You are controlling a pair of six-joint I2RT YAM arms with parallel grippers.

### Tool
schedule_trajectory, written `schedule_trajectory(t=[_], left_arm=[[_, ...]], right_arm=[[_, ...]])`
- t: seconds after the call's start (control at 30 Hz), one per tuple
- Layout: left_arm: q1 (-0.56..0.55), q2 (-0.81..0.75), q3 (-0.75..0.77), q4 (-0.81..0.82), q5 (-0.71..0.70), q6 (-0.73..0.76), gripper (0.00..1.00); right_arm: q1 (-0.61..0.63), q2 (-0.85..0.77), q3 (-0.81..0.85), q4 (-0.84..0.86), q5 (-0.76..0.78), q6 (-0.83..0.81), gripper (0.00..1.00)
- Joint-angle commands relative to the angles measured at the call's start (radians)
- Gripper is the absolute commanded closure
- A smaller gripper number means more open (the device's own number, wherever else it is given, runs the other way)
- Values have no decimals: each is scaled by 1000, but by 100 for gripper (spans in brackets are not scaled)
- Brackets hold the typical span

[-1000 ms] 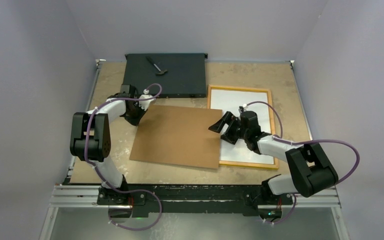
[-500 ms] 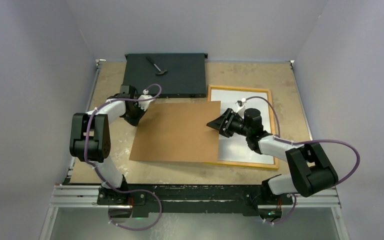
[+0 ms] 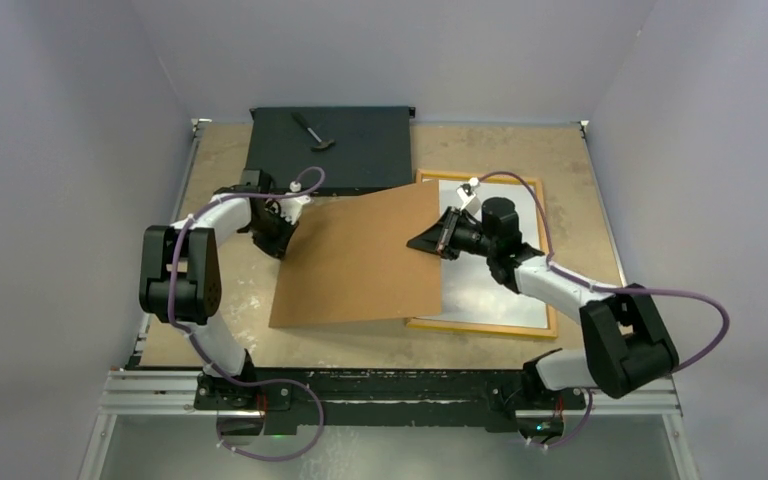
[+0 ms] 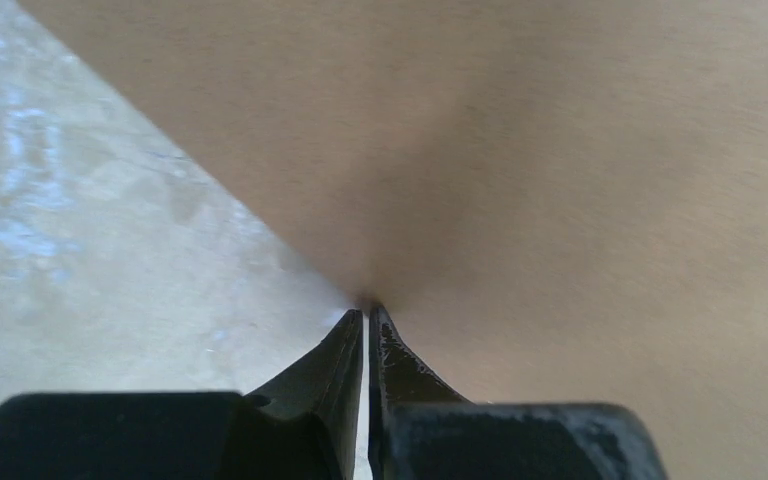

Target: Put the photo into the frame

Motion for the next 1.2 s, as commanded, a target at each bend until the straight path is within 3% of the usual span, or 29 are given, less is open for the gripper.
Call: schedule_trajectory(t=[0.0, 0.1, 0.3, 0.37, 0.43, 0.5, 0.8, 1.0, 1.17], left_arm=[[10, -40, 126, -237, 189, -34, 85], [45, -77, 307, -379, 276, -56, 60], [92, -112, 740, -533, 315, -246, 47], [99, -104, 861, -556, 292, -332, 32], [109, -91, 991, -578, 277, -412, 29], [118, -90, 1092, -586, 270, -491, 18], [125, -149, 1138, -474, 540, -587, 9], [125, -204, 850, -158, 694, -807, 6], [125, -210, 745, 115, 674, -1020, 5]], right_arm=[[21, -134, 194, -172, 49, -227, 100], [34, -198, 328, -281, 98, -367, 100], [205, -267, 602, -444, 354, -661, 100], [264, -269, 669, -479, 471, -740, 100], [315, -273, 711, -487, 556, -807, 100], [369, -281, 731, -467, 677, -876, 100], [446, -237, 726, -315, 1108, -1080, 100], [492, -216, 637, -86, 1281, -1305, 100], [581, -170, 549, 144, 1401, -1606, 100]])
